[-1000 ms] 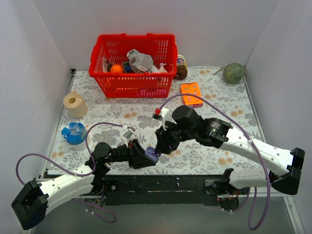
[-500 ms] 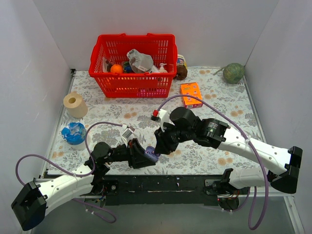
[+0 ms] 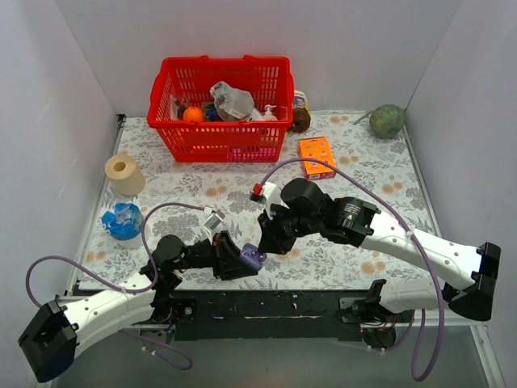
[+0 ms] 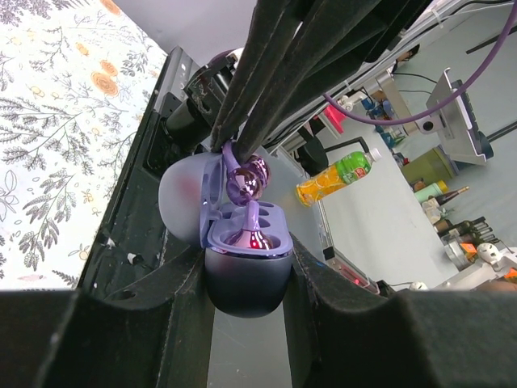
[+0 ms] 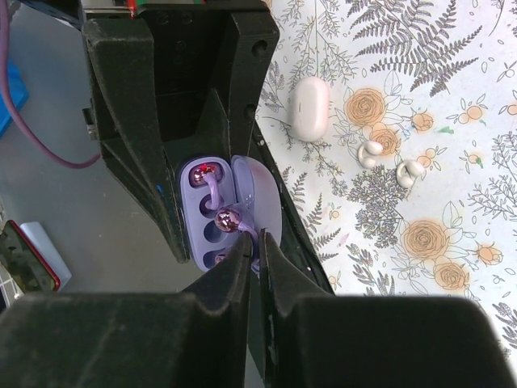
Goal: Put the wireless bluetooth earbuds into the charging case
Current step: Pick up the earbud from the charging case, then place the earbud in the charging case.
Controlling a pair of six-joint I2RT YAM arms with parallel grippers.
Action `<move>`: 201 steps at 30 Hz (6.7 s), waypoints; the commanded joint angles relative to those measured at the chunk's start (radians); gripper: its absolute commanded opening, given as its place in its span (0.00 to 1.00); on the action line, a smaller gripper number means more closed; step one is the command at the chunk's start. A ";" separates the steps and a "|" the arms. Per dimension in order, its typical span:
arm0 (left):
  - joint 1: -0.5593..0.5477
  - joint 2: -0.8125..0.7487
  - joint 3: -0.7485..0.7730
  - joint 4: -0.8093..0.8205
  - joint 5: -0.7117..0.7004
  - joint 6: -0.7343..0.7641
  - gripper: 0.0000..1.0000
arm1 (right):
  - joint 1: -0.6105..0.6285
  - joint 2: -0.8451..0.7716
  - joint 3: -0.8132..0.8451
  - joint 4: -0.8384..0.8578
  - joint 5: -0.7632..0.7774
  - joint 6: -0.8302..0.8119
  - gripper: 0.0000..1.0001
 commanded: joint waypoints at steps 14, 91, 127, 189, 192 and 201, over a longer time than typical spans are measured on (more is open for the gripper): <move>0.004 -0.016 0.033 0.012 -0.044 0.029 0.00 | 0.035 -0.020 0.071 -0.004 0.021 -0.016 0.01; 0.004 -0.192 -0.111 0.341 -0.236 0.256 0.00 | 0.513 -0.108 -0.078 0.395 0.838 -0.280 0.01; 0.004 -0.262 -0.095 0.299 -0.278 0.276 0.00 | 0.527 -0.138 -0.035 0.191 0.855 -0.344 0.01; 0.002 -0.208 -0.055 0.313 -0.363 0.434 0.00 | 0.375 0.053 0.291 0.036 1.027 0.283 0.85; 0.002 -0.217 -0.057 0.310 -0.363 0.433 0.00 | 0.366 0.069 0.302 0.027 1.009 0.286 0.84; 0.002 -0.245 -0.052 0.276 -0.368 0.447 0.00 | 0.354 0.107 0.319 0.013 0.961 0.283 0.82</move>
